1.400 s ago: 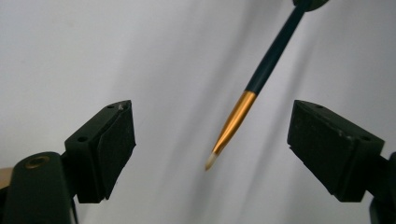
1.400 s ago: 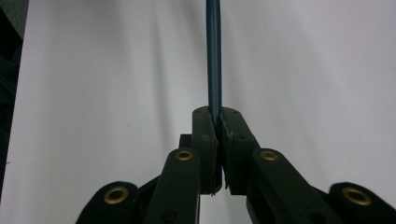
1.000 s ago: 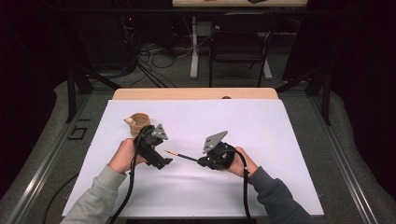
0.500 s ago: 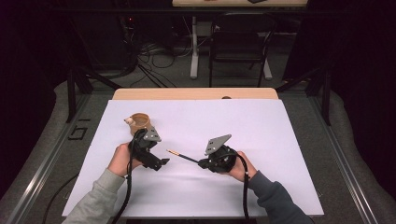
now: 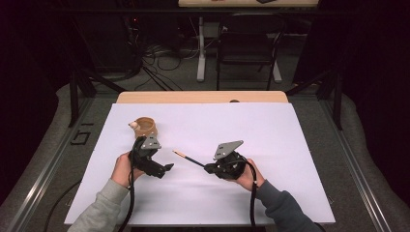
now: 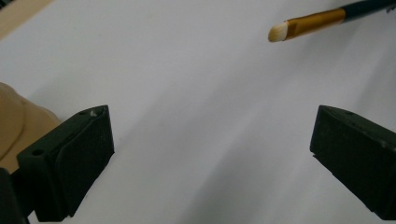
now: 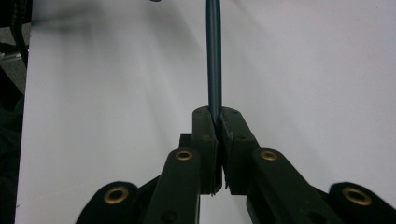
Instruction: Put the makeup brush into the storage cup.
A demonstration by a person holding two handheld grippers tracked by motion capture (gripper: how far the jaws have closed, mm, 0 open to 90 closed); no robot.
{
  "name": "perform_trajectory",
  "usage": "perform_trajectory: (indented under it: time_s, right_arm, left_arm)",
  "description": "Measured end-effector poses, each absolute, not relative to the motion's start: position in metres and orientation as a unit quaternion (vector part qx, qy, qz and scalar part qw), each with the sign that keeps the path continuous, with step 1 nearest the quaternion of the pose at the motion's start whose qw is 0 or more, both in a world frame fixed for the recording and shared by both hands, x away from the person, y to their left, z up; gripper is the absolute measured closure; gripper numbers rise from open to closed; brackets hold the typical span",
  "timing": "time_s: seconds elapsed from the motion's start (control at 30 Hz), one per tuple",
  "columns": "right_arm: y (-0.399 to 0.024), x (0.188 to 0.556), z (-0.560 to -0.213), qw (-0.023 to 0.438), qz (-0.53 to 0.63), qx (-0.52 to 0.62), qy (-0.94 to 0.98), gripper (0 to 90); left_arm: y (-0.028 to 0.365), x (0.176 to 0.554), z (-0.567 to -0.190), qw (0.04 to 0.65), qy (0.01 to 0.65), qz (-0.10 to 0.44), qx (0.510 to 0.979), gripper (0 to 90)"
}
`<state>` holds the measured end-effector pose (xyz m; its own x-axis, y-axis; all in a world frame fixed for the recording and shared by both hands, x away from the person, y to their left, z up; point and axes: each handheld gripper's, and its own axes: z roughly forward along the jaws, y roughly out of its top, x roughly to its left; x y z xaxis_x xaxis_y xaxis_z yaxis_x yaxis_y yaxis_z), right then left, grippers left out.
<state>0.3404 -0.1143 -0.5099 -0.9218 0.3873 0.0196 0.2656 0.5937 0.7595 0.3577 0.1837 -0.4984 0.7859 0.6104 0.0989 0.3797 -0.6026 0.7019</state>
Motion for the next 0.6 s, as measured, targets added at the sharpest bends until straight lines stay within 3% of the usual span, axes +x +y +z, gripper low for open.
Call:
perform_trajectory:
  time_s: [0.3,0.6]
  right_arm:
    - [-0.112,0.339,-0.512,0.075,0.428,0.205,0.877,85.7]
    - [-0.108,0.337,-0.515,0.085,0.443,0.219,0.865,85.7]
  left_arm:
    - [0.191,0.35,-0.507,0.364,0.314,0.2,0.854,0.0]
    - [0.197,0.344,-0.511,0.402,0.335,0.188,0.831,0.0]
